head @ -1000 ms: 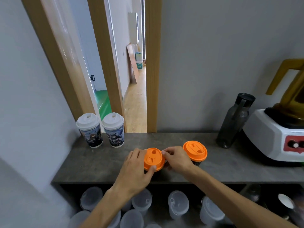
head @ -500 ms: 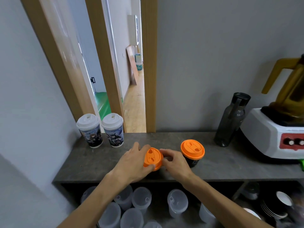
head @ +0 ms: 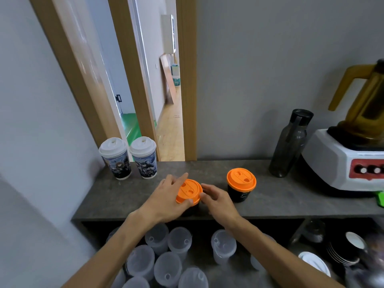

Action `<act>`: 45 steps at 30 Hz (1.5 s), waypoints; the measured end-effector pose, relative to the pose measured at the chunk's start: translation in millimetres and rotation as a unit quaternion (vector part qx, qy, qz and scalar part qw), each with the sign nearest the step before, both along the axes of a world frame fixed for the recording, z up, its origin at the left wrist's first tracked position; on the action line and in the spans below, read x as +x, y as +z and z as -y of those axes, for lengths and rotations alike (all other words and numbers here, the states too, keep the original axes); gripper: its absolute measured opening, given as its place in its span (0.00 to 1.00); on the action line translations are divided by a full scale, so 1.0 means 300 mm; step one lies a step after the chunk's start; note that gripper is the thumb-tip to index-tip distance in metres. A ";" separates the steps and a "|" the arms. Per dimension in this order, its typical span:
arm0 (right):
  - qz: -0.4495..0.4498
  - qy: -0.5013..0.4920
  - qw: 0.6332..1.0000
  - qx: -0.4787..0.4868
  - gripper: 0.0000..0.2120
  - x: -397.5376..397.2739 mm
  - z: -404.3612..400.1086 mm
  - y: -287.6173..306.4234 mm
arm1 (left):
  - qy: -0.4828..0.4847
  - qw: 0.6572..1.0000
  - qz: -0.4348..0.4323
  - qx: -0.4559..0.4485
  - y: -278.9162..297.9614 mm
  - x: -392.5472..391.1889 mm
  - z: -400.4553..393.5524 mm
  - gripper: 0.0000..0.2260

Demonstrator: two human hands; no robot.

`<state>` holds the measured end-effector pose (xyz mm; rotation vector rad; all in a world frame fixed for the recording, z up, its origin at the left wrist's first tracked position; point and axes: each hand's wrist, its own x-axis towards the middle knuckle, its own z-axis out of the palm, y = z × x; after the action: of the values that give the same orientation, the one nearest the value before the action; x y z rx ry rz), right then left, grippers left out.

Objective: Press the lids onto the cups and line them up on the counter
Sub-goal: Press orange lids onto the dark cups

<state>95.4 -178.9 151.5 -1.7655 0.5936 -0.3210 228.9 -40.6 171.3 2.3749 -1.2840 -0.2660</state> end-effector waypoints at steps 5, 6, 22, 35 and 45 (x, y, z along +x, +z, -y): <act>-0.028 -0.019 0.999 -0.002 0.16 0.014 -0.006 0.002 | 0.004 0.998 0.015 0.063 0.037 0.026 0.010 0.34; -0.027 -0.017 1.000 0.000 0.15 0.014 -0.012 -0.002 | 0.022 0.998 0.011 0.049 0.031 0.026 0.010 0.34; -0.009 0.023 1.000 0.012 0.20 -0.008 -0.036 -0.018 | 0.093 0.995 0.025 -0.036 -0.010 -0.031 -0.003 0.32; 0.014 -0.013 1.000 0.010 0.17 0.042 -0.032 -0.015 | 0.051 0.994 0.093 0.034 0.020 -0.019 -0.012 0.31; 0.024 0.002 1.000 0.008 0.20 0.033 -0.049 -0.015 | 0.044 0.998 0.041 -0.020 0.023 0.005 -0.016 0.29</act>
<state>105.3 -164.1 147.1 -1.7382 0.5560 -0.3535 230.5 -35.8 178.2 2.4224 -1.2050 -0.1162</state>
